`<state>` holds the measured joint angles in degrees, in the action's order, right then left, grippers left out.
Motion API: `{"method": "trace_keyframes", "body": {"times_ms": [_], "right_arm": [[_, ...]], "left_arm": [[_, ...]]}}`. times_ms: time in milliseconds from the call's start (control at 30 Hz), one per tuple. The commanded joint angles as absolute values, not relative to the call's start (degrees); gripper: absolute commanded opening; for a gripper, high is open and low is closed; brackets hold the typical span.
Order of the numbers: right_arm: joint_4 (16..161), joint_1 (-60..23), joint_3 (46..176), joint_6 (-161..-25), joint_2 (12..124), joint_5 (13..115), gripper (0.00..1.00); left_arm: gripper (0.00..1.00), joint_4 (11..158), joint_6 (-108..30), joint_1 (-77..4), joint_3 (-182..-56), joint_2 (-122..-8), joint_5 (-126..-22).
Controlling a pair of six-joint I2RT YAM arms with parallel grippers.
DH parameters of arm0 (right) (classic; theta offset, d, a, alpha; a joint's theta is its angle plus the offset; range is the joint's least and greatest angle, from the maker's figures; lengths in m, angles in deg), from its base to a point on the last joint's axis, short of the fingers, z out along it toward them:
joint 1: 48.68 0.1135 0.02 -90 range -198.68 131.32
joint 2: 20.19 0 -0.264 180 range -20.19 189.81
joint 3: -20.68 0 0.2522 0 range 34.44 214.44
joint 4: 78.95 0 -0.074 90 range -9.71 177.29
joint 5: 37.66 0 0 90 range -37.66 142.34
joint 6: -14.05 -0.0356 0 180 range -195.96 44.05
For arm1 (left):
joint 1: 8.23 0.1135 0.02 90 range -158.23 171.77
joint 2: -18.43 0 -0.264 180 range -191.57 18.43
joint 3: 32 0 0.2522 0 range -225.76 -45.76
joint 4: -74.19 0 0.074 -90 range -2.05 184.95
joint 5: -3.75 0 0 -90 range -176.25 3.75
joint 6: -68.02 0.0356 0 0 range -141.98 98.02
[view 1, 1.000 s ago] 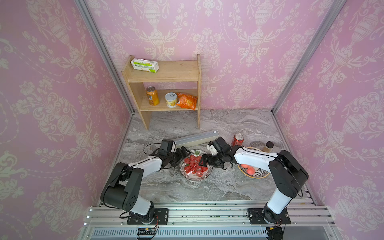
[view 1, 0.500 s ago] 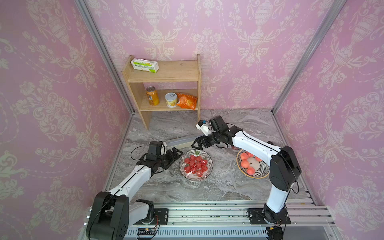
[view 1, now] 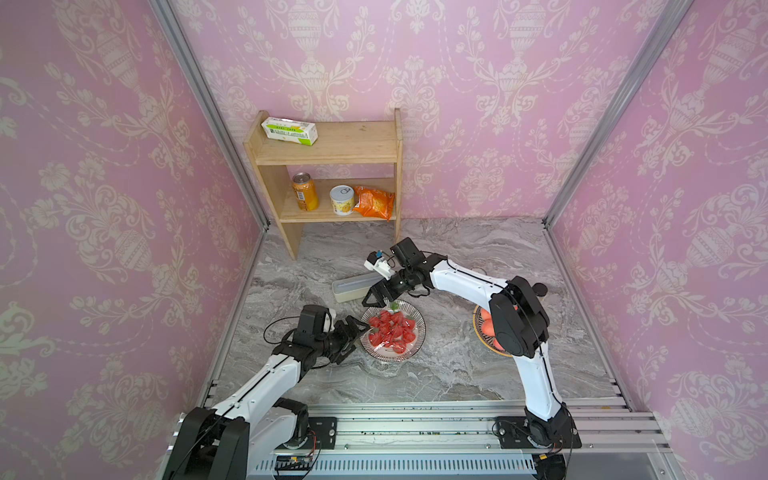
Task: Wrap the plate with plastic wrap
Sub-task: Cover the plate with plastic wrap.
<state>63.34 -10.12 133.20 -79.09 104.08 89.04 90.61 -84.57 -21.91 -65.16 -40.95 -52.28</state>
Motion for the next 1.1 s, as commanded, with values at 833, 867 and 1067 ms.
{"method": "trace_keyframes", "body": {"times_ms": [833,867,1067], "right_arm": [[61.6,-12.3,129.6,-76.8,107.1,91.6,0.95],[61.8,-12.4,129.0,-76.9,107.0,91.7,0.95],[65.7,-13.2,125.1,-80.0,105.3,93.0,0.95]], "left_arm": [[0.84,85.2,-88.1,-24.1,-63.7,-43.3,-51.5],[0.83,84.5,-88.5,-24.4,-63.6,-43.5,-51.4],[0.79,81.2,-89.6,-25.3,-62.6,-46.0,-52.3]]}}
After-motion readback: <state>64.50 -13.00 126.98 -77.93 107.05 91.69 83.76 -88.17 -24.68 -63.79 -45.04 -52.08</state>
